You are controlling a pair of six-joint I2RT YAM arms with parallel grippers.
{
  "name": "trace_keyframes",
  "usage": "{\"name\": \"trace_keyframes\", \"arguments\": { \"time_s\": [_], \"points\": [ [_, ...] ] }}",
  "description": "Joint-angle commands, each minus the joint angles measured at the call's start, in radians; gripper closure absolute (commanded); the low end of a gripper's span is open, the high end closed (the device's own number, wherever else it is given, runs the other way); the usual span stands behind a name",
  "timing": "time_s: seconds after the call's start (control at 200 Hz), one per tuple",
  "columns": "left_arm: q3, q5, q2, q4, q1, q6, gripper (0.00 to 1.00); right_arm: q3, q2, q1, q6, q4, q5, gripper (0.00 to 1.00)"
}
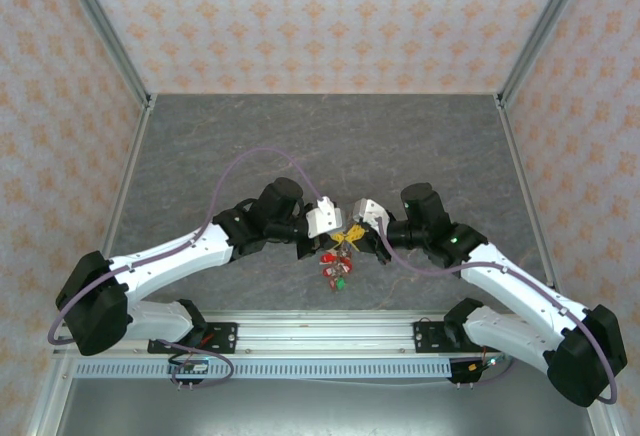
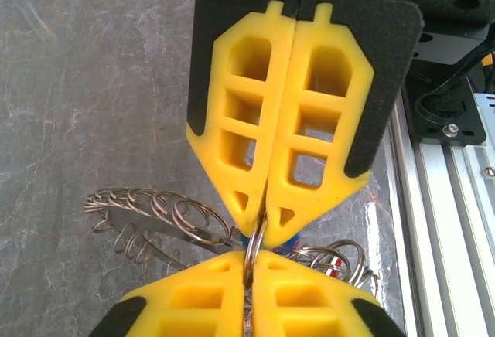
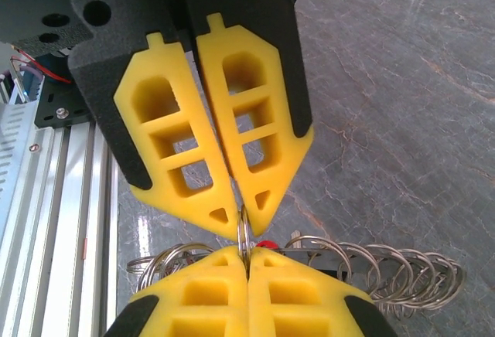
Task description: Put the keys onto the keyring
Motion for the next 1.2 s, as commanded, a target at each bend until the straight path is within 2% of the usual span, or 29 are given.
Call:
{"name": "trace_keyframes", "arguments": {
  "time_s": [0.0,0.27,0.626,0.776,1.006,1.091,1.196],
  "points": [
    [0.027,0.006,0.005,0.000,-0.007,0.009,1.00,0.048,-0.007,0.014,-0.020,0.034,-0.032,0.95],
    [-0.070,0.023,-0.053,0.194,-0.006,-0.071,1.00,-0.035,-0.054,0.012,0.008,0.091,0.046,0.85],
    [-0.134,0.071,-0.087,0.351,-0.003,-0.146,1.00,-0.141,-0.029,-0.007,0.110,0.261,-0.012,0.80],
    [-0.131,0.069,-0.091,0.345,-0.002,-0.144,1.00,-0.142,-0.029,-0.014,0.119,0.276,-0.029,0.84],
    [-0.117,0.031,-0.083,0.282,-0.002,-0.126,1.00,-0.101,-0.038,-0.018,0.118,0.243,-0.024,0.97],
    [-0.095,0.015,-0.074,0.219,-0.002,-0.105,0.91,-0.082,-0.037,-0.017,0.111,0.227,-0.029,0.98],
    [-0.080,0.009,-0.070,0.183,-0.002,-0.080,0.91,-0.052,-0.030,-0.013,0.098,0.196,-0.029,1.00]
  ]
}}
